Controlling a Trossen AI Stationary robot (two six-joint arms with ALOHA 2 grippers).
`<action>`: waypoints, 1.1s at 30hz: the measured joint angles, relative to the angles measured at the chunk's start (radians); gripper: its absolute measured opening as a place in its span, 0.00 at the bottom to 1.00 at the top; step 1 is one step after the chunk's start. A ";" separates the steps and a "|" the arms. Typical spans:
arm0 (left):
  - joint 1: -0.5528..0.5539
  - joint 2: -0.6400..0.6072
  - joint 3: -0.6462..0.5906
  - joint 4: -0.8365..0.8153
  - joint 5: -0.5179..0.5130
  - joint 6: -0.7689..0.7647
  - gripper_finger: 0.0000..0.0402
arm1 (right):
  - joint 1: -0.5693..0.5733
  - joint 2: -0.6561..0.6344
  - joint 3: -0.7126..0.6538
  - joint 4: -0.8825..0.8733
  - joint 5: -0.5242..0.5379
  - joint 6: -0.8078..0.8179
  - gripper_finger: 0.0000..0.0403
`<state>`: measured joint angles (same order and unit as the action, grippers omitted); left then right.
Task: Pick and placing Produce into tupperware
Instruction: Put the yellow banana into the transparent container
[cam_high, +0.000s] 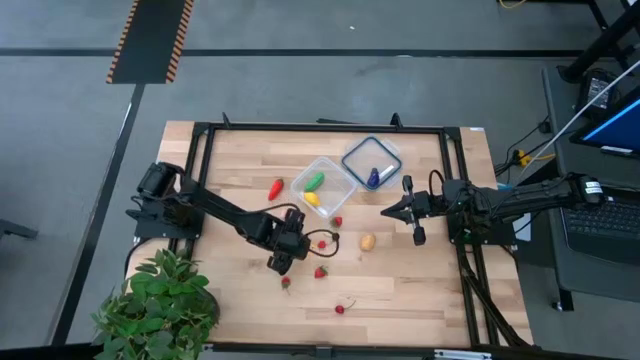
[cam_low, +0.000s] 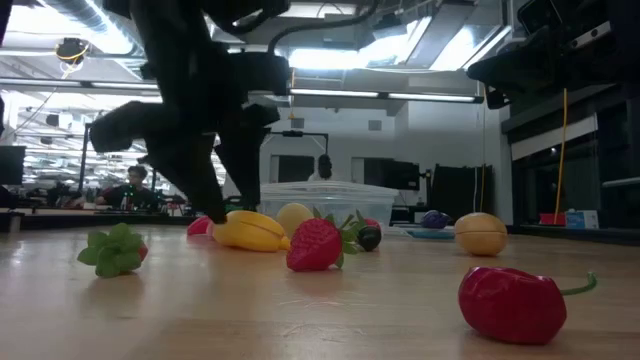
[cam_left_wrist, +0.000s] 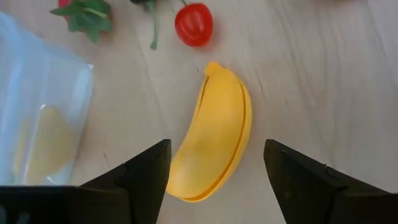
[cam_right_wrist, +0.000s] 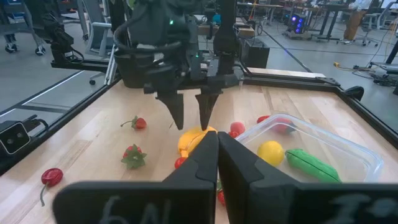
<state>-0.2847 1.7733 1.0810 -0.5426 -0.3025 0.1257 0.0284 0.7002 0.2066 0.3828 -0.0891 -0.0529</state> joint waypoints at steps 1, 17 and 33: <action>0.000 0.008 0.000 0.000 0.003 0.000 0.62 | 0.000 0.000 0.000 0.000 0.000 0.001 0.03; 0.038 0.040 0.001 -0.014 0.028 0.015 0.62 | 0.000 0.000 0.000 0.001 0.000 0.024 0.03; 0.089 0.105 0.006 0.016 0.178 0.016 0.56 | 0.001 0.000 0.000 0.001 0.000 0.025 0.03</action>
<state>-0.1955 1.8782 1.0867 -0.5262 -0.1242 0.1413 0.0292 0.7002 0.2066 0.3836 -0.0895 -0.0283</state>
